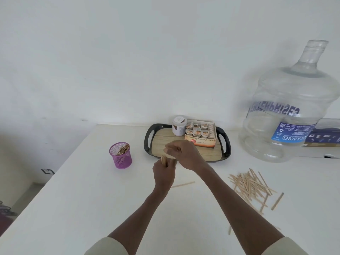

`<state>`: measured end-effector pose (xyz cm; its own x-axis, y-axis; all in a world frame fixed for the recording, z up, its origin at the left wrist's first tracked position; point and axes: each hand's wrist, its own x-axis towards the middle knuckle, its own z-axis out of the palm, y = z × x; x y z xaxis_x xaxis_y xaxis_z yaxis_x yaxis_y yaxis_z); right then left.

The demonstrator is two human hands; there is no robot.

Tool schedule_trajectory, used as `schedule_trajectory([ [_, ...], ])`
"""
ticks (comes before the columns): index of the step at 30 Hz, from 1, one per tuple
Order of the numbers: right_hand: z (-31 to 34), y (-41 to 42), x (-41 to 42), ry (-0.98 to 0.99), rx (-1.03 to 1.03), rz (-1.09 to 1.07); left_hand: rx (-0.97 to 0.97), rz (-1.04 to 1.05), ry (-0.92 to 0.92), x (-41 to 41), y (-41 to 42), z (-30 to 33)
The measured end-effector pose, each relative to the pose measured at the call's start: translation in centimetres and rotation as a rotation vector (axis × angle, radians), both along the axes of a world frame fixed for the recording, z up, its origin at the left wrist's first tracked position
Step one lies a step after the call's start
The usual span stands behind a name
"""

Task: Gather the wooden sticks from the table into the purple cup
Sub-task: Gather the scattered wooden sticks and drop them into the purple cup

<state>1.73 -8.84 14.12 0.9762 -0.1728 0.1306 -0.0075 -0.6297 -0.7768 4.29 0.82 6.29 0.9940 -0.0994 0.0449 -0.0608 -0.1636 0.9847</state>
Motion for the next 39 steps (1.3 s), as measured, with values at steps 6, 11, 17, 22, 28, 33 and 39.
schedule_trajectory([
  [6,0.3,2.8,0.7,0.011,-0.234,0.142,0.063,-0.004,-0.036,1.1,1.3,-0.9],
  [11,0.1,5.3,1.3,0.065,-0.347,0.104,0.128,0.000,-0.043,1.4,2.6,-1.1],
  [17,-0.2,7.1,2.6,0.134,-0.402,0.039,0.176,0.004,-0.036,2.7,4.0,-2.4],
  [22,-0.4,7.8,3.7,0.137,-0.406,0.014,0.168,-0.027,-0.035,3.6,4.9,-2.9],
  [28,-0.3,8.4,5.2,0.197,-0.368,0.005,0.152,-0.054,-0.035,4.8,6.3,-3.1],
  [33,0.4,8.2,8.1,0.170,-0.370,-0.061,0.142,0.017,0.072,6.1,7.8,-4.6],
  [39,2.4,9.1,12.7,0.032,-0.279,-0.098,0.050,0.061,0.223,7.3,9.4,-6.5],
])
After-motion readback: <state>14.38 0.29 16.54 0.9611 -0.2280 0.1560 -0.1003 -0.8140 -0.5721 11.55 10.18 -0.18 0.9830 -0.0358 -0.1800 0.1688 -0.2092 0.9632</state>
